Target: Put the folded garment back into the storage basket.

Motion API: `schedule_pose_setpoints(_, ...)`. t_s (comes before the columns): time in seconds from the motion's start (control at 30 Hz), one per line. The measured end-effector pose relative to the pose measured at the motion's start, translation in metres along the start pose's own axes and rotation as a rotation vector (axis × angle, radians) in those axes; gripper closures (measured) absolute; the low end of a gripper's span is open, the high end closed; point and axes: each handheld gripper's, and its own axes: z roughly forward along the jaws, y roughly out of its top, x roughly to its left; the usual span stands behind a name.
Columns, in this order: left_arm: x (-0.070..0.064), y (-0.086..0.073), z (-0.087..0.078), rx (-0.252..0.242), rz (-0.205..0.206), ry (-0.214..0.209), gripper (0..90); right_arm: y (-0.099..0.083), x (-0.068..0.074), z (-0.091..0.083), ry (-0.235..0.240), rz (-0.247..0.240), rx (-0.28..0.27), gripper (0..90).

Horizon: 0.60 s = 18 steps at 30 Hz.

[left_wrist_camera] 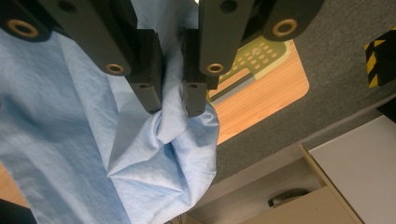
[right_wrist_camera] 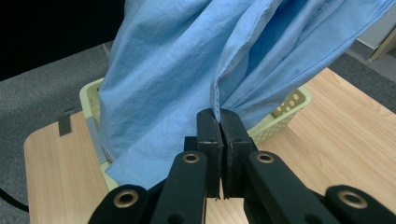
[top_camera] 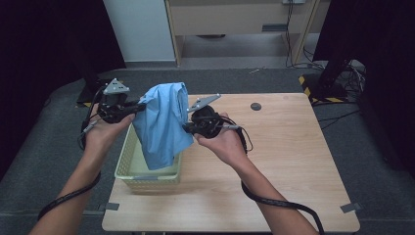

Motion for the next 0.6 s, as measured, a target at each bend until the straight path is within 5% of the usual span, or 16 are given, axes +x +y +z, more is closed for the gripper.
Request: schedule_pose_setpoints(0.6,0.005,-0.003,0.0,0.012,-0.004,0.007,80.6,0.002,0.004,0.012,0.015,0.001,0.004,88.4)
